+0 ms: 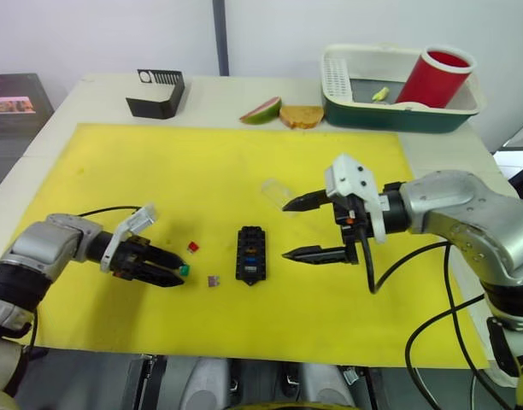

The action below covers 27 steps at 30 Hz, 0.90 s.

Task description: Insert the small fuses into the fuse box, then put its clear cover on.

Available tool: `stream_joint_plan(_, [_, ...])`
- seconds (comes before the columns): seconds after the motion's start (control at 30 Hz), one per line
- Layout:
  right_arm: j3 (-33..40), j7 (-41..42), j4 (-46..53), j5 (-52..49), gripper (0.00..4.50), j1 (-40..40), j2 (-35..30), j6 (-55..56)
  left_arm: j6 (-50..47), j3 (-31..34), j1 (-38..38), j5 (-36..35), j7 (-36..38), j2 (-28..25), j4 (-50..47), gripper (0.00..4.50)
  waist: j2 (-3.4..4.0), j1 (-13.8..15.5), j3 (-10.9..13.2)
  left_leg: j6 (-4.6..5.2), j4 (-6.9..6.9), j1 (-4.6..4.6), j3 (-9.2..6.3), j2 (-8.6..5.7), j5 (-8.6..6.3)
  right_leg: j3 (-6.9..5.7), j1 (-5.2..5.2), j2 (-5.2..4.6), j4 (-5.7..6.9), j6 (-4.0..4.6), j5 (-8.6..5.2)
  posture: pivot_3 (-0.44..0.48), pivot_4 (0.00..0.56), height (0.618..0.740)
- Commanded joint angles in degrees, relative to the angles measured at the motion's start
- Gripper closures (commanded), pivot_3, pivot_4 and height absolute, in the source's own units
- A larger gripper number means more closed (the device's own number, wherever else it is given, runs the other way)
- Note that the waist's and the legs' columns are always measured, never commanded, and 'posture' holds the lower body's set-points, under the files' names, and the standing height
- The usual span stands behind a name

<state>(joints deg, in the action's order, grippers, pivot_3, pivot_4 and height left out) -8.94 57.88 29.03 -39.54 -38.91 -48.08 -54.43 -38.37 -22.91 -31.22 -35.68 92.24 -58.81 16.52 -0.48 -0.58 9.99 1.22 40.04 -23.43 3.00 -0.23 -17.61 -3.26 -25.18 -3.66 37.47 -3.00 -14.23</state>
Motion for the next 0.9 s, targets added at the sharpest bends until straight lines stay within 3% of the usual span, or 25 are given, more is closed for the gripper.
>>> stream_joint_plan(0.03, [0.48, -0.37, 1.78, 0.18, 0.00, -0.25, 0.16, 0.89, -0.26, -0.53, 1.48, 0.77, 0.26, -0.61, -0.46, 1.75, 0.00, 0.00, 0.00, 0.00, 0.00, 0.00, 0.00, 0.00, 0.00, 0.00, 0.00, 0.00, 0.00, 0.00, 0.00, 0.000, 0.150, 0.740])
stream_joint_plan(0.17, [0.03, -0.52, 1.77, 0.42, 0.00, -0.29, 0.27, 1.04, -0.31, 0.63, 1.79, 1.74, 0.26, -0.21, 1.57, 3.61, 0.00, -0.17, 0.00, 0.00, 0.00, 0.00, 0.00, 0.01, 0.00, 0.00, -0.01, 0.03, 0.00, 0.00, 0.00, 0.000, 0.150, 0.740])
stream_joint_plan(0.37, [-0.64, -0.74, 1.86, 0.74, 0.00, -0.31, 0.59, 1.07, -0.91, 2.09, 2.17, 2.37, 0.26, 0.51, 3.77, 3.61, 0.00, -0.07, 0.00, 0.00, 0.00, 0.00, 0.00, 0.02, 0.00, 0.00, 0.00, 0.05, 0.01, 0.00, 0.00, 0.000, 0.150, 0.740])
stream_joint_plan(0.9, [-1.27, -1.70, 1.75, 1.56, 0.00, -0.40, 0.89, 1.15, -2.41, 3.46, 5.41, 3.15, 0.26, 2.22, -1.12, 3.61, -0.01, -0.06, 0.00, 0.00, 0.00, 0.00, 0.01, 0.02, 0.00, 0.01, -0.01, 0.04, 0.00, 0.00, 0.00, 0.000, 0.150, 0.740])
